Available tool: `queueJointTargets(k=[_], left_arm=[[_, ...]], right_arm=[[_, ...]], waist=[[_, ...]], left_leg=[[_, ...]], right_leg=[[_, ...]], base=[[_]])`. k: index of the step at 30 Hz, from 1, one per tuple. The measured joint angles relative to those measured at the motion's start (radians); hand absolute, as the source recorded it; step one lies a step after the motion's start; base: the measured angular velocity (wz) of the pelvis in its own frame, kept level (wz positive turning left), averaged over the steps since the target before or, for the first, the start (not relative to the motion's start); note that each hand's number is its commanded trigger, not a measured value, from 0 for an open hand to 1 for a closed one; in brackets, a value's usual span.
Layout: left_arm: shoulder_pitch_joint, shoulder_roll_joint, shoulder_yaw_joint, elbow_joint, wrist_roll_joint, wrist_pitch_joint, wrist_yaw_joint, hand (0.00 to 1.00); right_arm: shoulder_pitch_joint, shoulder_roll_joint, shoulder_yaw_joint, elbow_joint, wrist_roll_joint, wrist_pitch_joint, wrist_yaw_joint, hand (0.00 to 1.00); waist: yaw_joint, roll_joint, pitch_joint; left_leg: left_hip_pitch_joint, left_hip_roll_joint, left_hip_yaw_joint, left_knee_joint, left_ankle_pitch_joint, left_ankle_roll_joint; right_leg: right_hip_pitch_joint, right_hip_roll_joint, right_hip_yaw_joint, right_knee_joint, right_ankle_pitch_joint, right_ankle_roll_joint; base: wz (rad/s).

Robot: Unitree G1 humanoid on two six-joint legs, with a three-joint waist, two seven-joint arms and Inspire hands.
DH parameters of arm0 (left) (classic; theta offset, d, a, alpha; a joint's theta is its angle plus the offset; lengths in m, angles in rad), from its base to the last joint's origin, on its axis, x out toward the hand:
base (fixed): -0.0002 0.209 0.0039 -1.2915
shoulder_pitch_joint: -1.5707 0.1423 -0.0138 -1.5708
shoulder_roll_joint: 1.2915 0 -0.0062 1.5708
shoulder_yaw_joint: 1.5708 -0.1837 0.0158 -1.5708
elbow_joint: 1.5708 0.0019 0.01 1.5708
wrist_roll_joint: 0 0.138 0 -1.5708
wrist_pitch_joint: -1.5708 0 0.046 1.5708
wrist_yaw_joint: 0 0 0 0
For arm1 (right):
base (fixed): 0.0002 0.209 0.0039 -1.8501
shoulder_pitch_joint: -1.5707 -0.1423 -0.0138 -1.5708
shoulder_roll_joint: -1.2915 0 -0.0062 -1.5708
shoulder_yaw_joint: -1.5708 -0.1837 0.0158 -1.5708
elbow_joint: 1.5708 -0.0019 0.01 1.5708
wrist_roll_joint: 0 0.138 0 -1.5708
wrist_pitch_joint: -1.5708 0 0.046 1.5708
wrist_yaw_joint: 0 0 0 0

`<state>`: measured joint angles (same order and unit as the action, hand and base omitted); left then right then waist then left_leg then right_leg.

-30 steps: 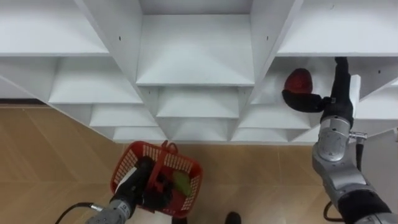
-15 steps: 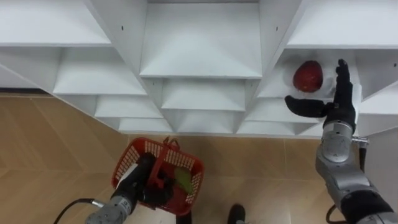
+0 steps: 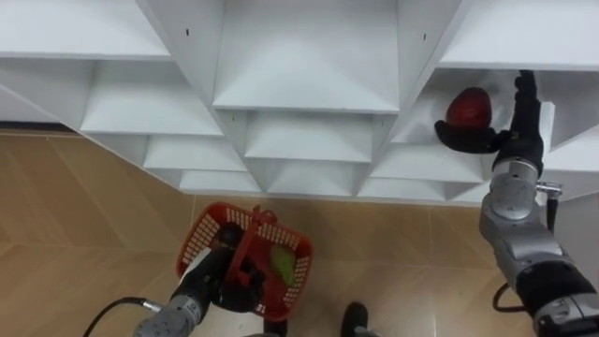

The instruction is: Collect fruits from the closet

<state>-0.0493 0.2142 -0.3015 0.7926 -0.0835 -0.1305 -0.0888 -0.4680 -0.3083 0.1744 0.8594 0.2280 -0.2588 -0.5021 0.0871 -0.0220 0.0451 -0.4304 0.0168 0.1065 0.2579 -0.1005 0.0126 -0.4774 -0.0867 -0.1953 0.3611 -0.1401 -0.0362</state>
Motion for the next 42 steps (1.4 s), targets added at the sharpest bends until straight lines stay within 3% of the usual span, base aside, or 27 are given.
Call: queueJointTargets(k=[24, 31, 42], left_arm=[[-0.007, -0.001, 0.0, 0.006, 0.0, 0.021, 0.018, 1.0], [-0.015, -0.002, -0.029, 0.005, 0.0, 0.021, 0.021, 1.0], [-0.03, -0.004, -0.036, 0.005, 0.0, 0.021, 0.02, 1.0]], right_arm=[[-0.026, 0.0, -0.001, 0.045, -0.043, 0.019, 0.025, 0.0], [-0.032, -0.001, -0.002, 0.045, -0.049, 0.019, 0.025, 0.0], [-0.033, -0.001, -0.002, 0.056, -0.124, 0.02, 0.022, 0.0]], waist=[[0.003, 0.003, 0.001], [0.003, 0.012, 0.0066], [0.003, 0.021, 0.0061]], left_leg=[[-0.016, 0.001, 0.004, -0.001, 0.001, 0.0], [-0.015, 0.001, 0.004, -0.001, 0.001, 0.0], [-0.015, 0.001, 0.005, -0.001, 0.001, 0.0]], right_leg=[[-0.016, 0.002, 0.002, -0.005, 0.001, -0.001], [-0.015, 0.001, -0.001, -0.003, 0.001, -0.001], [-0.015, 0.001, -0.001, -0.003, 0.001, -0.001]], base=[[0.0], [0.0], [0.0]])
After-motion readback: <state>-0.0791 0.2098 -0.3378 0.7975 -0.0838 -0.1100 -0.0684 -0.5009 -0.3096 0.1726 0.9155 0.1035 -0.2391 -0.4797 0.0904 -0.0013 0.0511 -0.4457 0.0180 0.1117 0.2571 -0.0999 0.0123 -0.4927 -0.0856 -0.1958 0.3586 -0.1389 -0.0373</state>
